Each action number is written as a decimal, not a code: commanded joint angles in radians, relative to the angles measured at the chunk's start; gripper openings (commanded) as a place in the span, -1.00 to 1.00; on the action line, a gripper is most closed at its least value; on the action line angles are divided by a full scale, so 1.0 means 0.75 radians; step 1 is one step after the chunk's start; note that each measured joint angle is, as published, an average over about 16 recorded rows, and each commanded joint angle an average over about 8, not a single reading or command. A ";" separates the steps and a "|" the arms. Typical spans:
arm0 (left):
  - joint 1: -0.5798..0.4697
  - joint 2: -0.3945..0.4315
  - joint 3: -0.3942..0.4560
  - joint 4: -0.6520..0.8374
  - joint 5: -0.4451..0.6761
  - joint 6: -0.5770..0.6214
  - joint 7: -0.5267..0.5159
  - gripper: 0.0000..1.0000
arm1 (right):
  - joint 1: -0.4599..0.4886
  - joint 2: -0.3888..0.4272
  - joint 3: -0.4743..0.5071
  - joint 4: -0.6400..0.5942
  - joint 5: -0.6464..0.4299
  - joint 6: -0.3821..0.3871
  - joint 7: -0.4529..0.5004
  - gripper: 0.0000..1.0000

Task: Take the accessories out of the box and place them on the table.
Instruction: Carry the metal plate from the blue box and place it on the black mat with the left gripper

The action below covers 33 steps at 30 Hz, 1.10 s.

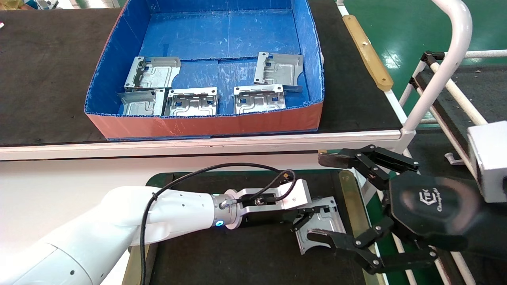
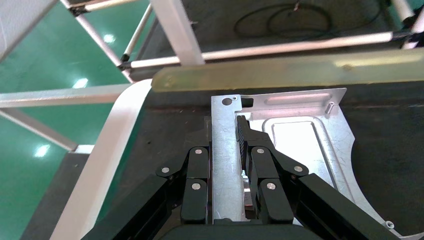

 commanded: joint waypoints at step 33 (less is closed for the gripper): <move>-0.108 -0.009 0.337 0.058 -0.434 -0.080 0.101 -1.00 | 0.000 0.000 0.000 0.000 0.000 0.000 0.000 1.00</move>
